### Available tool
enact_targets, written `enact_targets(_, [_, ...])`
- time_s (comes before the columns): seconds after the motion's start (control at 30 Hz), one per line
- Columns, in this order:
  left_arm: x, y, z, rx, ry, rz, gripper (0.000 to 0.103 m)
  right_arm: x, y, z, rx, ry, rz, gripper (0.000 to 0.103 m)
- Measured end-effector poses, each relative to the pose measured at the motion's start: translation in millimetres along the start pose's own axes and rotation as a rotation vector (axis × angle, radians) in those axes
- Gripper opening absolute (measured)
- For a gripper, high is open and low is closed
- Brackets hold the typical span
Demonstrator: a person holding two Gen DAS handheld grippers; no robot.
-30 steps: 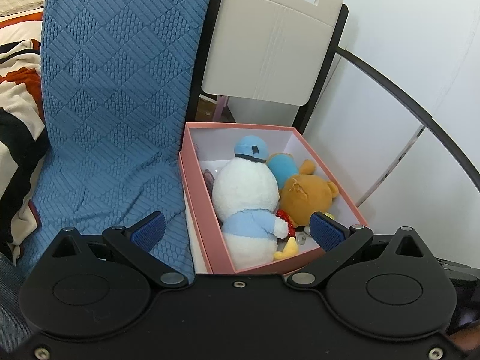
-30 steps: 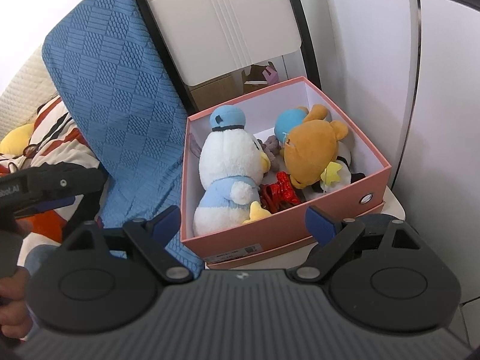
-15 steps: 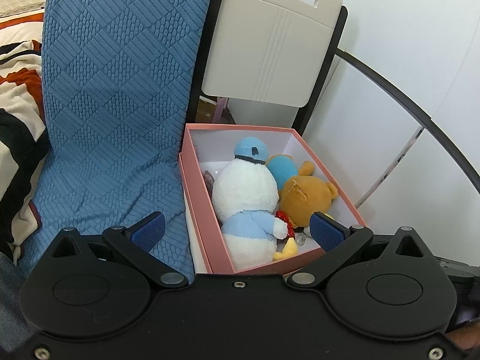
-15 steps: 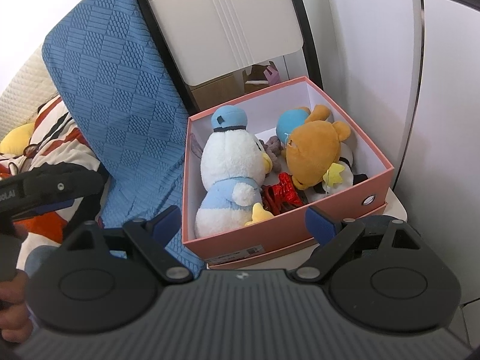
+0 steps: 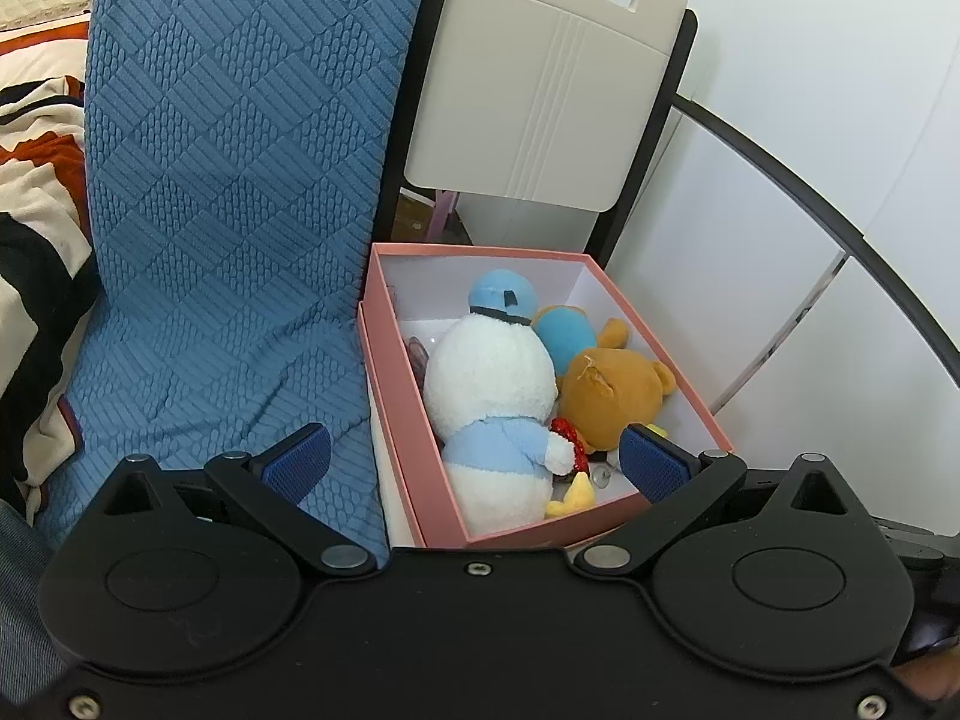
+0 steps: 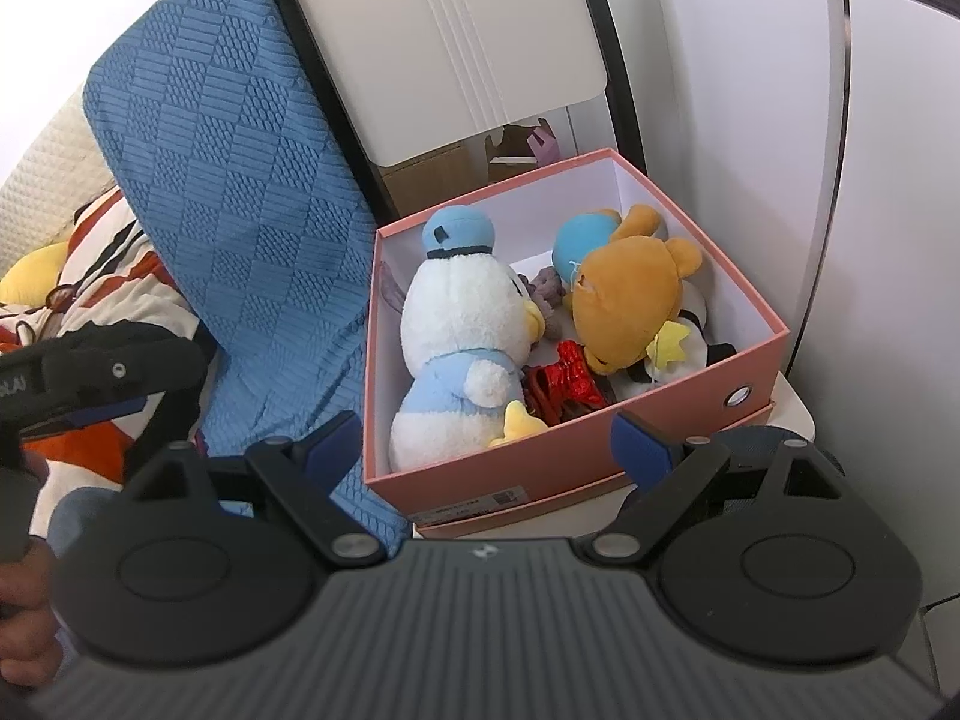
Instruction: Organize objects
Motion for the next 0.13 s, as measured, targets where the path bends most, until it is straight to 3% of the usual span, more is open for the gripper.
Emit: enact_targets(0.13, [-0.5,0.8,-0.4,-0.005,-0.001,-0.004,0.102,1.1,-0.4,-0.9,-0.002,0.009,-0.008,0.091])
Point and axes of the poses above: each gripper's, at about its wrist camera, not at the fingertips, and z roughly against the way its jaws point, x to its right, y to its top, the point moved 7 cm from there along -z, roughly the way its jaws point, and after that the axes turned 3 degrees about y, right-handed, at the moved point
